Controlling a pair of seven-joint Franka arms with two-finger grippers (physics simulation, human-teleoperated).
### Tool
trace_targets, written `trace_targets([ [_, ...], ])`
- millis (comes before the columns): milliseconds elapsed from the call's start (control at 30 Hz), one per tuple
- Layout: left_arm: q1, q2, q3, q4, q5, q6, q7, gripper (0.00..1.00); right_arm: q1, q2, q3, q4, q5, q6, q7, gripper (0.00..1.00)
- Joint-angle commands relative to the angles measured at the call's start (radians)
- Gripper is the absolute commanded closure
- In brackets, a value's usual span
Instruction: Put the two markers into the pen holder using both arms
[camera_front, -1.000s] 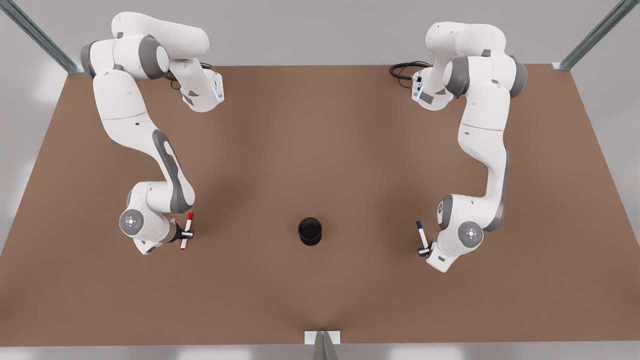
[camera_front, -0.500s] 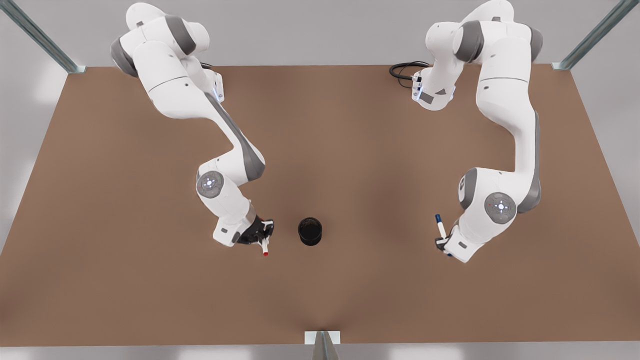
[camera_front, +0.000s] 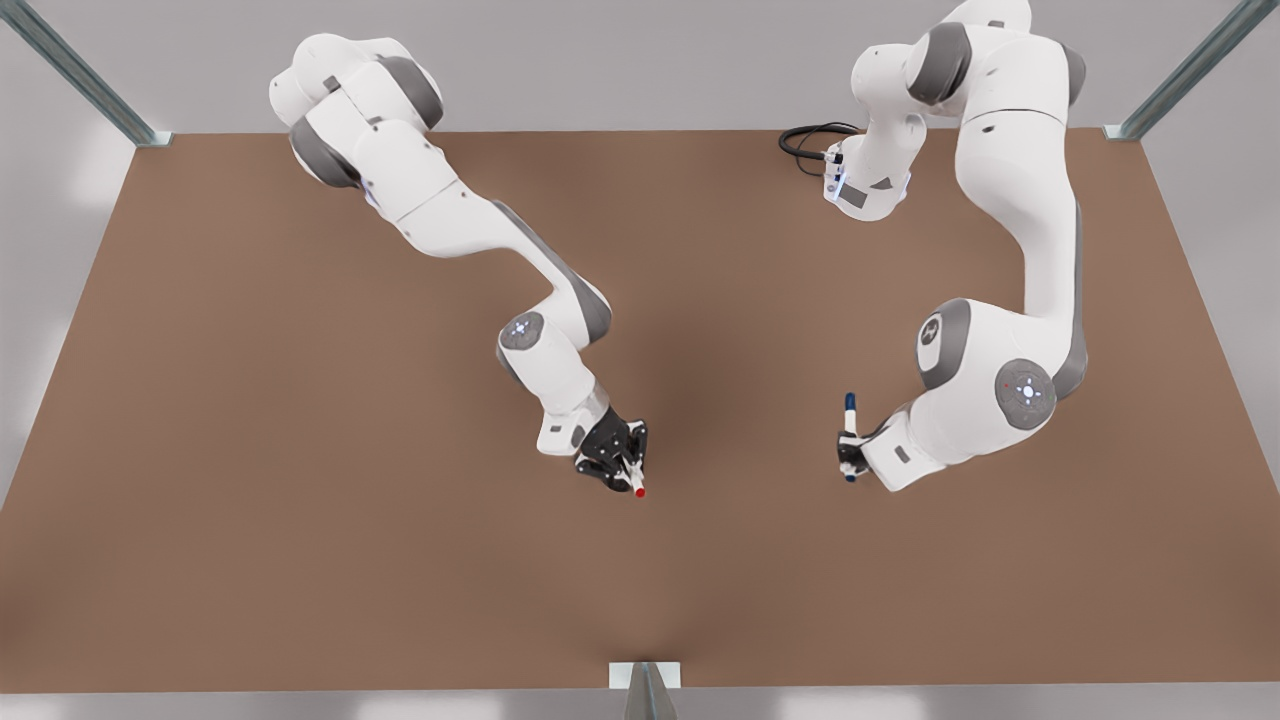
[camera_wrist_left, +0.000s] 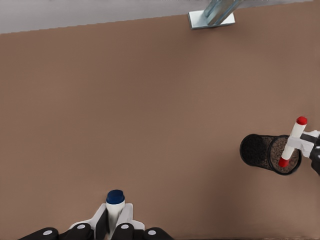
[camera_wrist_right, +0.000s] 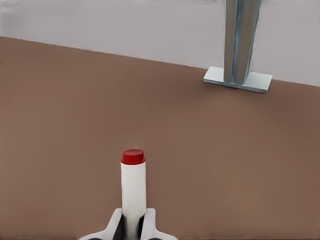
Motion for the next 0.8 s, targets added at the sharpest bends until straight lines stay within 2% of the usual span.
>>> trace_targets([
  [0, 0.000, -0.012, 0.000, 0.017, -0.097, -0.044, 0.747, 0.79, 0.001, -0.007, -0.001, -0.021, -0.003, 0.204, 0.052, 0.79],
  [100, 0.000, -0.028, 0.001, 0.017, -0.110, -0.044, 0.799, 0.79, 0.003, -0.016, 0.001, -0.038, -0.003, 0.212, 0.052, 0.79],
  [300, -0.003, -0.049, 0.000, 0.015, -0.200, -0.044, 1.046, 0.79, 0.003, -0.027, -0.002, -0.159, -0.029, 0.348, 0.049, 0.79],
  [500, 0.019, -0.051, 0.004, 0.015, -0.490, -0.076, 1.344, 0.79, 0.003, -0.018, -0.005, -0.236, -0.031, 0.462, 0.021, 0.79],
  [533, 0.020, -0.051, 0.001, 0.017, -0.496, -0.084, 1.367, 0.79, 0.003, -0.021, -0.005, -0.239, -0.031, 0.463, 0.021, 0.71],
  [600, 0.017, -0.051, -0.005, 0.017, -0.512, -0.084, 1.397, 0.79, 0.003, -0.027, -0.005, -0.242, -0.028, 0.462, 0.023, 0.00],
  [733, 0.013, -0.046, -0.046, 0.017, -0.574, -0.067, 1.404, 0.79, -0.013, -0.074, -0.005, -0.250, -0.029, 0.396, 0.020, 0.00],
  [767, 0.008, -0.046, -0.049, 0.017, -0.574, -0.058, 1.404, 0.79, -0.016, -0.168, -0.005, -0.251, -0.028, 0.211, 0.024, 0.00],
])
